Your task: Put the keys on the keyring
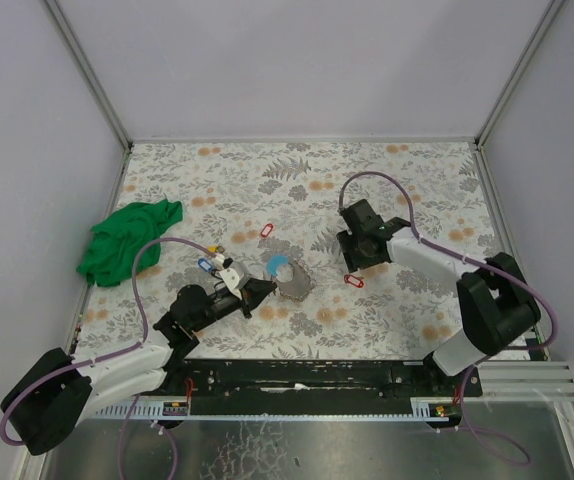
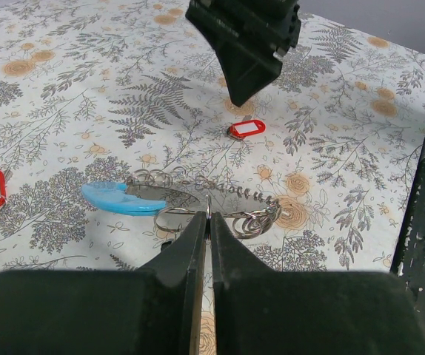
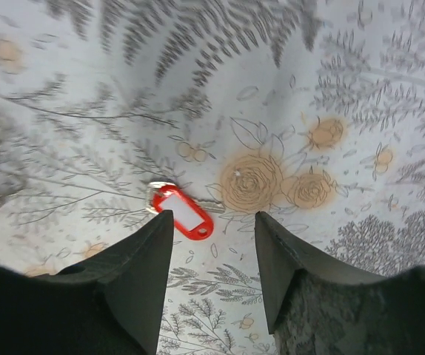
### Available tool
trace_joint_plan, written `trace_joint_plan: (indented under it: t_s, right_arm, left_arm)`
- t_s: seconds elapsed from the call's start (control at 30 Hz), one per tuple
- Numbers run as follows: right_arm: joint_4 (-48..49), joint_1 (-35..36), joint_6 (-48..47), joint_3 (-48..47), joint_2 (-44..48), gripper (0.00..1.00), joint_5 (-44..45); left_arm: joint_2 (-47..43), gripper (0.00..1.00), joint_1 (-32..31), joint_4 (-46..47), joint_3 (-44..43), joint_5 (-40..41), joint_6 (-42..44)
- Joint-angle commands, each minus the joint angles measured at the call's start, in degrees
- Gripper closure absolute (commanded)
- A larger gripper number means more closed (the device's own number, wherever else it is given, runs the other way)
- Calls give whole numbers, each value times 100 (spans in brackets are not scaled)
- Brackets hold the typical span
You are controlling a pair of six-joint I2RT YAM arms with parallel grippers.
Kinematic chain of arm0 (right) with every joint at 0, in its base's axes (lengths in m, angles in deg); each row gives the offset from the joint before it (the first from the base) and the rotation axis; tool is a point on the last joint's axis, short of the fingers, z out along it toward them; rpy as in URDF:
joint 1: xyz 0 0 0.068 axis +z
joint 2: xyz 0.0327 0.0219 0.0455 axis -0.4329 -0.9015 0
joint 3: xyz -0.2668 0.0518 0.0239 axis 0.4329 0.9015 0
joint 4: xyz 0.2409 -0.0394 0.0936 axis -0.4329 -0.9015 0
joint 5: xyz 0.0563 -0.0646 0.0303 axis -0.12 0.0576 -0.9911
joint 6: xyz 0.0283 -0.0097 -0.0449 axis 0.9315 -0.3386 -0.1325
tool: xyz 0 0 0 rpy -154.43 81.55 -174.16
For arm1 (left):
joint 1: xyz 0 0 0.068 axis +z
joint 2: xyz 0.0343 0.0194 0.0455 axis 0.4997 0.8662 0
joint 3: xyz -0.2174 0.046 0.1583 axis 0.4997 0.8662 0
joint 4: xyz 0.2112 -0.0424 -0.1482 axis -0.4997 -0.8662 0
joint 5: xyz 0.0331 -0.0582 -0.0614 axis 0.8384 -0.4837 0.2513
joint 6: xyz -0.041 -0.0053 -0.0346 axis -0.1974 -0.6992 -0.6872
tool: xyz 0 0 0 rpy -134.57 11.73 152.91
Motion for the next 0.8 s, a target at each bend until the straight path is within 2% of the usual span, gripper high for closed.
trace_joint_plan:
  t_s: [0.0, 0.17, 0.4, 0.57, 0.77]
  right_arm:
    - [536, 18, -930, 169, 584, 46, -762]
    - [934, -11, -1368, 450, 633, 47, -1477]
    - [1327, -284, -1130, 597, 286, 57, -2111]
    - [1708, -442, -1032, 815, 279, 60, -2321]
    - [1596, -508, -998, 709, 133, 65, -2455]
  left_arm:
    - [-50, 100, -19, 242, -33, -5, 70]
    - [-39, 100, -20, 237, -36, -33, 68]
    - [-55, 100, -14, 213, -44, -67, 81]
    - [-86, 100, -23, 203, -36, -69, 89]
    - [-65, 100, -20, 211, -44, -95, 84]
